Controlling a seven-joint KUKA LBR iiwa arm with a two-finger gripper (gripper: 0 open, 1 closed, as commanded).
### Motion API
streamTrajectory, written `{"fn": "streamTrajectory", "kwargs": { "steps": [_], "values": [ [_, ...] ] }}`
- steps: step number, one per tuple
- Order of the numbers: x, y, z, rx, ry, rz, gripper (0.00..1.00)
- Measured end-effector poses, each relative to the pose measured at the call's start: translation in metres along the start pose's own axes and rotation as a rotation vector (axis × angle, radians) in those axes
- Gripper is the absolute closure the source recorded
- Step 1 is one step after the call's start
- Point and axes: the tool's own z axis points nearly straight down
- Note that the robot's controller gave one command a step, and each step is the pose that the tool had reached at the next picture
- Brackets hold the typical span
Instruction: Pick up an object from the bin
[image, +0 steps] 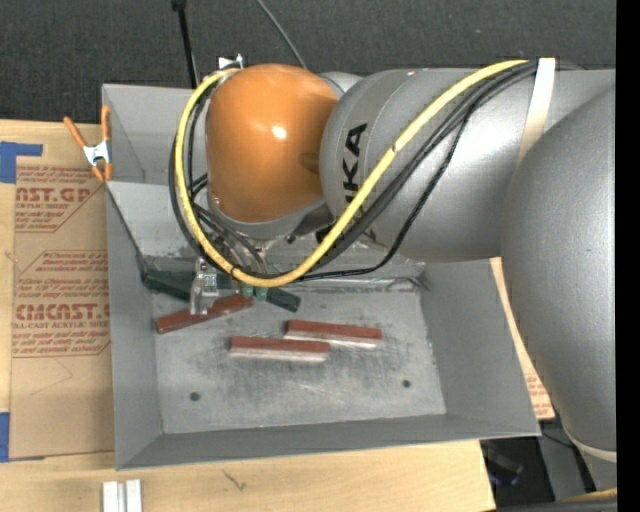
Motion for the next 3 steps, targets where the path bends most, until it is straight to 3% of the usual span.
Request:
{"fn": "streamTrajectory", "kwargs": {
  "steps": [1,2,3],
  "values": [
    [-0.033,-0.002,0.074,0.0,0.001,0.038,0.0],
    [-0.033,-0.002,0.073,0.0,0.0,0.039,0.0],
    [-0.042,-0.023,0.165,-0.002,-0.004,-0.087,1.0]
  ]
}}
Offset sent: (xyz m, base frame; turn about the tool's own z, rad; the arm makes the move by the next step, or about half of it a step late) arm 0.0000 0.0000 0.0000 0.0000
